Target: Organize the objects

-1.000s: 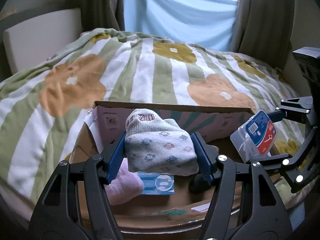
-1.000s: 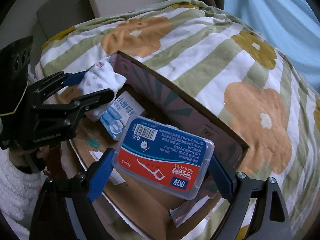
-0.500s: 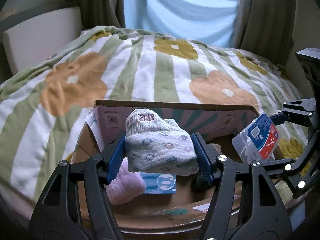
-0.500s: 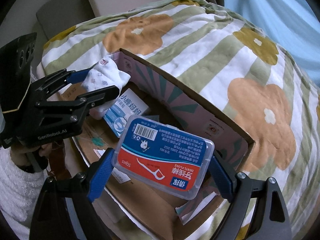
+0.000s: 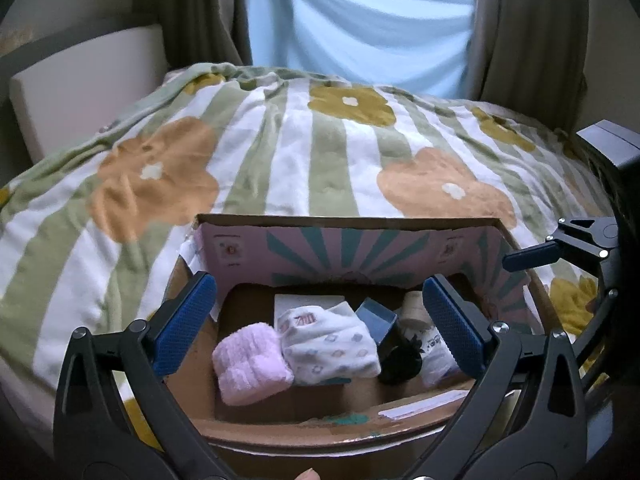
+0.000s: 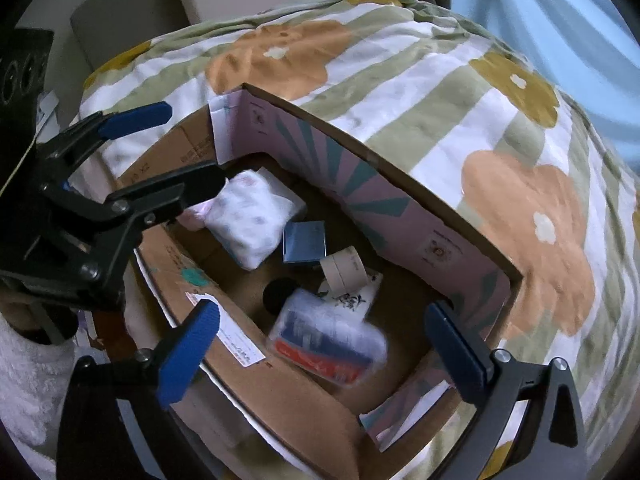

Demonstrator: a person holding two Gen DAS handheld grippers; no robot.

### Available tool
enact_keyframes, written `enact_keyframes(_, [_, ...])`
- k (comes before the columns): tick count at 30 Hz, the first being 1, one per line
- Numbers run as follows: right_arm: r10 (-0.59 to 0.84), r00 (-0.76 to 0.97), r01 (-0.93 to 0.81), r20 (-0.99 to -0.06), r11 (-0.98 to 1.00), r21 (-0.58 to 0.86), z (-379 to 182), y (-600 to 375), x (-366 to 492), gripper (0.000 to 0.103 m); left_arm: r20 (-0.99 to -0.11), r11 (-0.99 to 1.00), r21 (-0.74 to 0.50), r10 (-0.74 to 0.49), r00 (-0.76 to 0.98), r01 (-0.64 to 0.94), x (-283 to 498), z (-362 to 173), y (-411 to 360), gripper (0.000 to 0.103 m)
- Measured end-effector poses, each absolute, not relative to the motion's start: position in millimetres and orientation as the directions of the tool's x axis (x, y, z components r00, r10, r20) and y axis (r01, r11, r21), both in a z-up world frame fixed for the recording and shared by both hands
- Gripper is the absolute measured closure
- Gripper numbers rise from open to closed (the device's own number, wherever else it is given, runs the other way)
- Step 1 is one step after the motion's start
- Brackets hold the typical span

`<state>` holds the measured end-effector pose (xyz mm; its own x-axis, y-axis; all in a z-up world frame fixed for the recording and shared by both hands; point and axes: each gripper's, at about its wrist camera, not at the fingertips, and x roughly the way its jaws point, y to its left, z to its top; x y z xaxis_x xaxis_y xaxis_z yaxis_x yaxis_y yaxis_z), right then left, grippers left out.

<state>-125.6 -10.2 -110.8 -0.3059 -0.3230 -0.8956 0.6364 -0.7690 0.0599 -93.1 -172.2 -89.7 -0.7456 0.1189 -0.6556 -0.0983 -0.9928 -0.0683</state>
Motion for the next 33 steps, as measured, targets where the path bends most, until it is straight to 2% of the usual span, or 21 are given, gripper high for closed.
enact_keyframes(20, [-0.333, -0.358, 0.586, -0.872, -0.808, 0.068, -115.7, 3.6, -117.1, 0.001, -0.668, -0.988, -0.107, 0.153, -0.729, -0.109, -85.7, -83.8, -154.8, 0.0])
enact_keyframes(27, [-0.349, -0.393, 0.534, -0.851, -0.84, 0.098, -95.3, 29.2, -112.2, 0.001, -0.655, -0.983, -0.117, 0.183, -0.734, -0.141, -81.4, -57.4, -134.6, 0.0])
enact_keyframes(33, [-0.325, -0.523, 0.43, -0.788, -0.899, 0.086, -58.0, 75.2, -103.4, 0.001, -0.615, -0.975, -0.147, 0.221, -0.757, -0.165, -81.7, -24.3, -104.2, 0.0])
